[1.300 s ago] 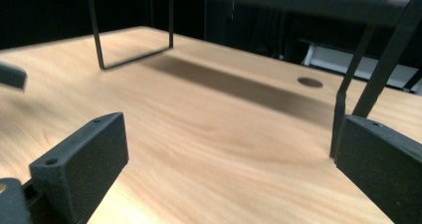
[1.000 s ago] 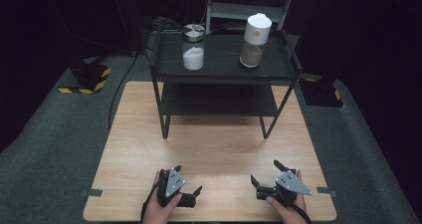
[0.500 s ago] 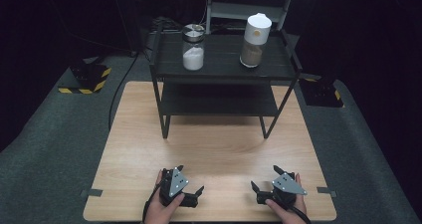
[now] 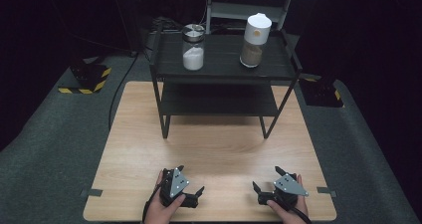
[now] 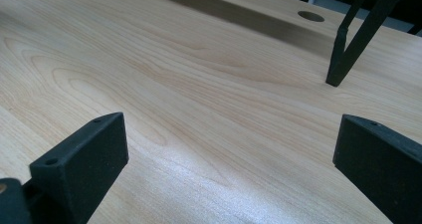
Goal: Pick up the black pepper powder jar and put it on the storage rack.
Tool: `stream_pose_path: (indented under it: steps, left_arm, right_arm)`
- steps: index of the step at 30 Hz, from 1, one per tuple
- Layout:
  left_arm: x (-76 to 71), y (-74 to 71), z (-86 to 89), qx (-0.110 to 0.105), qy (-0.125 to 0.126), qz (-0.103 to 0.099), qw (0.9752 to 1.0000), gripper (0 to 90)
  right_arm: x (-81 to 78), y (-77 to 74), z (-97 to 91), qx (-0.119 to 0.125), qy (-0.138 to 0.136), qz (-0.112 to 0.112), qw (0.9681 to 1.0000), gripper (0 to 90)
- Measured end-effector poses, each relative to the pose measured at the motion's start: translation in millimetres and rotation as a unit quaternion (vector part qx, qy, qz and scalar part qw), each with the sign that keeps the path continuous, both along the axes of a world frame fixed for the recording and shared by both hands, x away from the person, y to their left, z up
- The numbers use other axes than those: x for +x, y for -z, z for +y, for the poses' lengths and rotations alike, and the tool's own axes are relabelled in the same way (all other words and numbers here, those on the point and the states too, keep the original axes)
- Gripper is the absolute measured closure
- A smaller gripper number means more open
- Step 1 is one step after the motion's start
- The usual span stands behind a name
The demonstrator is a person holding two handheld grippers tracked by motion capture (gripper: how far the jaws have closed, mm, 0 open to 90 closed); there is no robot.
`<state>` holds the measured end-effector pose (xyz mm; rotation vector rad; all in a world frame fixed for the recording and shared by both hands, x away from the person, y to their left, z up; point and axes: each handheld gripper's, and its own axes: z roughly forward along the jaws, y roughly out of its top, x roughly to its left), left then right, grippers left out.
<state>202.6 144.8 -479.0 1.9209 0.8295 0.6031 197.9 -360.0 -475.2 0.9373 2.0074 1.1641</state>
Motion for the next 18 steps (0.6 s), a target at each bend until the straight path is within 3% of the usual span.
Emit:
stream_pose_path:
  steps: [12, 18]
  left_arm:
    - [5.1, -1.8, -6.0, 0.012, 0.003, 0.0, 0.9999, 0.7]
    - [1.4, -0.5, -6.0, 0.008, -0.006, -0.003, 0.9999, 0.7]
  right_arm:
    - [-3.0, 1.9, -4.2, 0.004, -0.007, -0.006, 1.0, 0.6]
    - [-4.7, 3.0, -7.6, 0.018, -0.001, -0.004, 0.9998, 0.5]
